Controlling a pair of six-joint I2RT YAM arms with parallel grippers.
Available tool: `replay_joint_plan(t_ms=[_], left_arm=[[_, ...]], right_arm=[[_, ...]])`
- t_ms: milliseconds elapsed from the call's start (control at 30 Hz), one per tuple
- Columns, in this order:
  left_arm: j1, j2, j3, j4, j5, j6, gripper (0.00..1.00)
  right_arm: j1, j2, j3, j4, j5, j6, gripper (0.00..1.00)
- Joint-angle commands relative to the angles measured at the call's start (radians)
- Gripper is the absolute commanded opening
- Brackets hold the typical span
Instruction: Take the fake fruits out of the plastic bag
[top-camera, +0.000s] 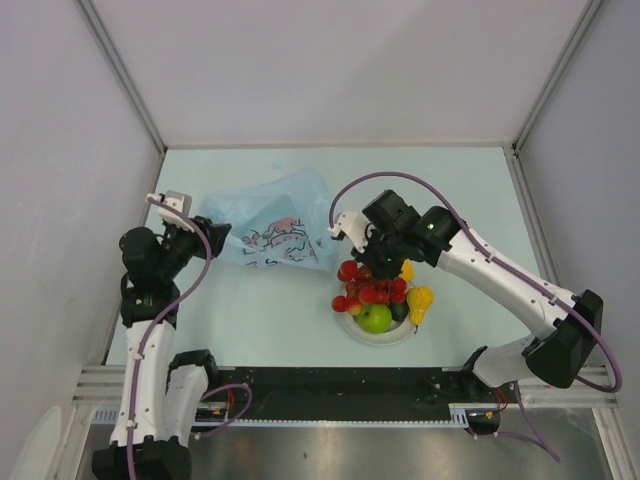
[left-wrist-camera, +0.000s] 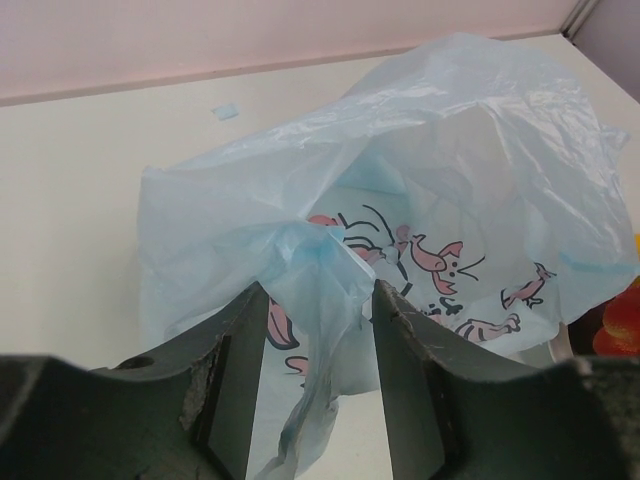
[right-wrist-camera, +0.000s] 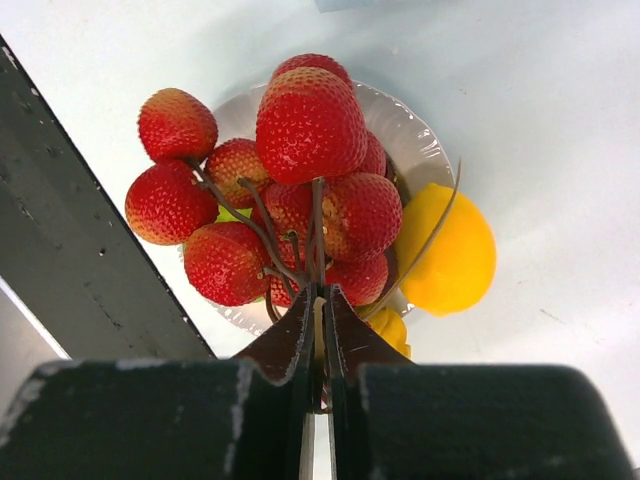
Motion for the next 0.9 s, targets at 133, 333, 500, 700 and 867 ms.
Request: replay_joint_plan(t_ms=[133,333,500,700,867], left_arm=[[0.003,-0.045,-0.028,0.034,0.016,-0.02,0.51],[0.004,-0.043,-0.031,0.043,0.012,-0.018,0.52],[0.004,-0.048,-0.039,0.04,0.012,-0.015,0.52],[0.004,-0.056,-0.042,0.043,0.009,-0.017,0.52],[0.006,-0.062,-0.046,0.04,0.006,-0.017,0.53]], right_arm=[[0.04,0.028,0.056,0.0,0.044,0.001,0.11],[0.068,0.029,0.059,0.002,0.056,-0.003,0.34],[0.075,0.034,0.059,0.0,0.07,-0.006,0.39],[0.086,0.042,0.062,0.012,0.082,-0.003,0.5],[0.103,0.049,0.068,0.014,0.08,-0.012,0.63]])
